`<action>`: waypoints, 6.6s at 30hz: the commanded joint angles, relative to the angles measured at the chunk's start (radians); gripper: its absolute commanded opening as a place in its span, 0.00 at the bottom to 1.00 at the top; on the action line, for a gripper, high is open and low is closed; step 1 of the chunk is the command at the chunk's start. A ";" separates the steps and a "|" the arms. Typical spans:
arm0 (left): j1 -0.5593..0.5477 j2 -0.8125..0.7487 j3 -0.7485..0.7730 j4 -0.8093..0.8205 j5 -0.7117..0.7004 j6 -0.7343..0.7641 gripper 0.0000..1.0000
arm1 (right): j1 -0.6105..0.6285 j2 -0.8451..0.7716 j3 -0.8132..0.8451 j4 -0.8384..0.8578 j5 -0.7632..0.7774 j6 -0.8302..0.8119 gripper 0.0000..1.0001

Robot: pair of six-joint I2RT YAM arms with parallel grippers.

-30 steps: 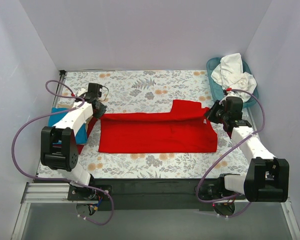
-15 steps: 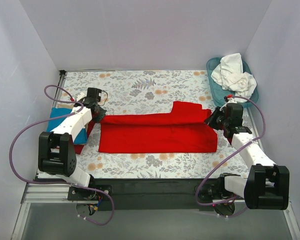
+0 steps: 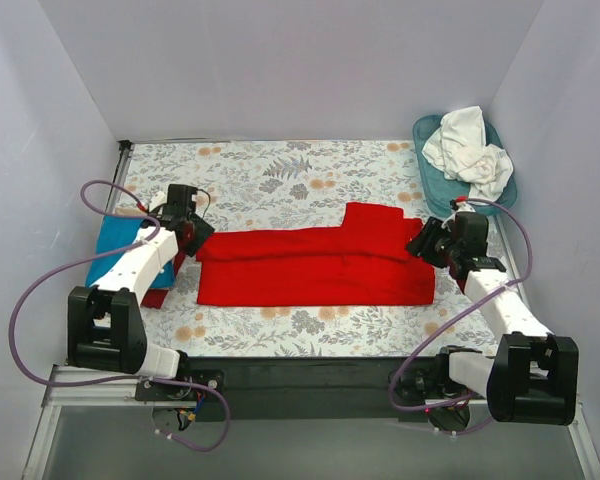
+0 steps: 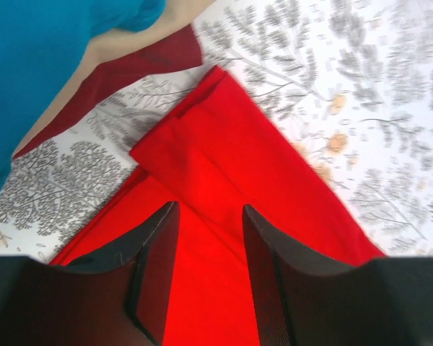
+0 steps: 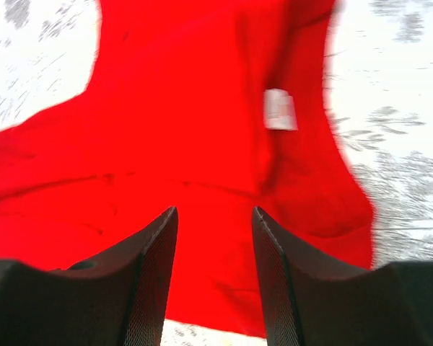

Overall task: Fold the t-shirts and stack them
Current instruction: Fold the tshirt

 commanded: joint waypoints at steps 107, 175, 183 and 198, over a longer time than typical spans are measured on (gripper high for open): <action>-0.106 0.061 0.043 -0.010 0.099 -0.013 0.25 | 0.682 0.693 0.681 -0.118 0.268 -0.136 0.40; 0.021 0.166 0.076 -0.147 -0.042 -0.219 0.00 | 0.143 0.363 0.166 0.002 0.163 0.022 0.13; 0.026 0.158 0.142 -0.146 -0.022 -0.188 0.00 | 0.143 0.305 0.197 -0.009 0.143 0.017 0.01; 0.072 0.459 0.611 -0.138 0.059 -0.062 0.00 | 0.105 0.477 0.557 -0.063 0.136 -0.047 0.01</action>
